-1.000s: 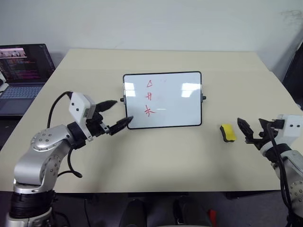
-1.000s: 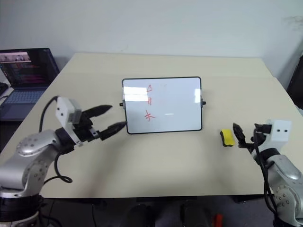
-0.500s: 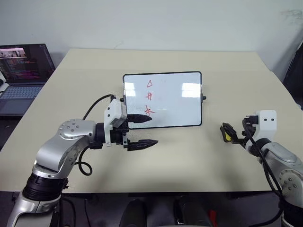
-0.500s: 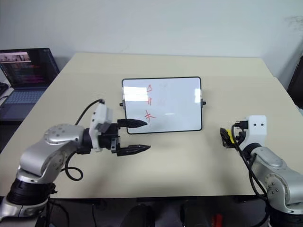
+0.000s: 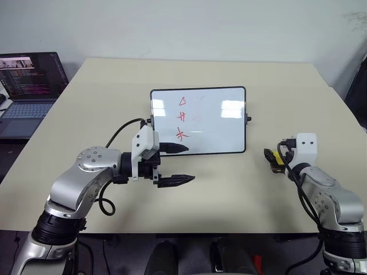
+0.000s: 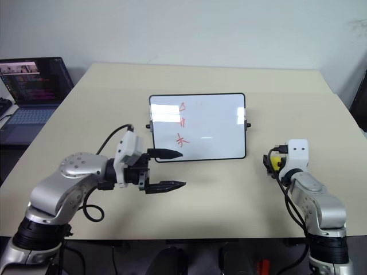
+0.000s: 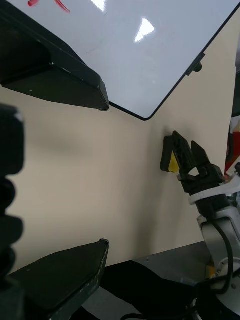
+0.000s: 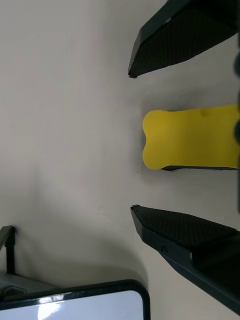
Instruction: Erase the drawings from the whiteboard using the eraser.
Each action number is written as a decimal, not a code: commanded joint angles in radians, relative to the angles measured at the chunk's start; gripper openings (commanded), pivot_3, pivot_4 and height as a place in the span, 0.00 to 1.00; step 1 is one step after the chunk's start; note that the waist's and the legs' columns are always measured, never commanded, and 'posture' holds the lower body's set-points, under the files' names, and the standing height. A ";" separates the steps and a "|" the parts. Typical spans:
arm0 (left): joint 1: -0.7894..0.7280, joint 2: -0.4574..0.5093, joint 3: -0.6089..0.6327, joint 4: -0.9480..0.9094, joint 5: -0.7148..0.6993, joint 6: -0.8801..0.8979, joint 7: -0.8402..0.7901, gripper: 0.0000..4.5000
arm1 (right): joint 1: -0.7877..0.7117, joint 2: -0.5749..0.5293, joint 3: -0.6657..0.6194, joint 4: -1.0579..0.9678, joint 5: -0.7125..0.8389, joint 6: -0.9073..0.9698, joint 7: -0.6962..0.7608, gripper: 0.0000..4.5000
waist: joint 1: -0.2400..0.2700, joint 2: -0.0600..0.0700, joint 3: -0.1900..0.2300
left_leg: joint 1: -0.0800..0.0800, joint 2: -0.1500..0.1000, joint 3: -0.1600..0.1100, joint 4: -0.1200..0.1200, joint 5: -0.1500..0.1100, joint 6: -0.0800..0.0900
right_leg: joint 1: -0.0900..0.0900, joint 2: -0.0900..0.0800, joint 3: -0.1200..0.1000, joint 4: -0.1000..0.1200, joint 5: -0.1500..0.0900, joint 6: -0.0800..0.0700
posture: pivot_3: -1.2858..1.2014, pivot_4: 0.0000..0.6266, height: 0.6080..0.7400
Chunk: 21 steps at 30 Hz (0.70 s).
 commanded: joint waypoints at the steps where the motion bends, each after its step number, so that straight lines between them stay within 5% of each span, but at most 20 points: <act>1: -0.006 0.011 0.024 -0.028 0.002 -0.010 0.001 1.00 | -0.027 -0.004 -0.016 0.018 -0.028 -0.040 0.027 0.99 | 0.000 0.000 0.000 | 0.000 0.000 0.000 0.000 0.000 0.000 | 0.000 0.000 0.000 0.000 0.000 0.000 | 0.52 0.24 1.00; 21: 0.028 0.038 0.047 -0.040 0.003 -0.004 0.020 1.00 | -0.018 -0.022 -0.054 0.070 -0.039 0.007 0.129 0.99 | 0.000 0.000 0.000 | 0.000 0.000 0.000 0.000 0.000 0.000 | 0.000 0.000 0.000 0.000 0.000 0.000 | 0.52 0.24 1.00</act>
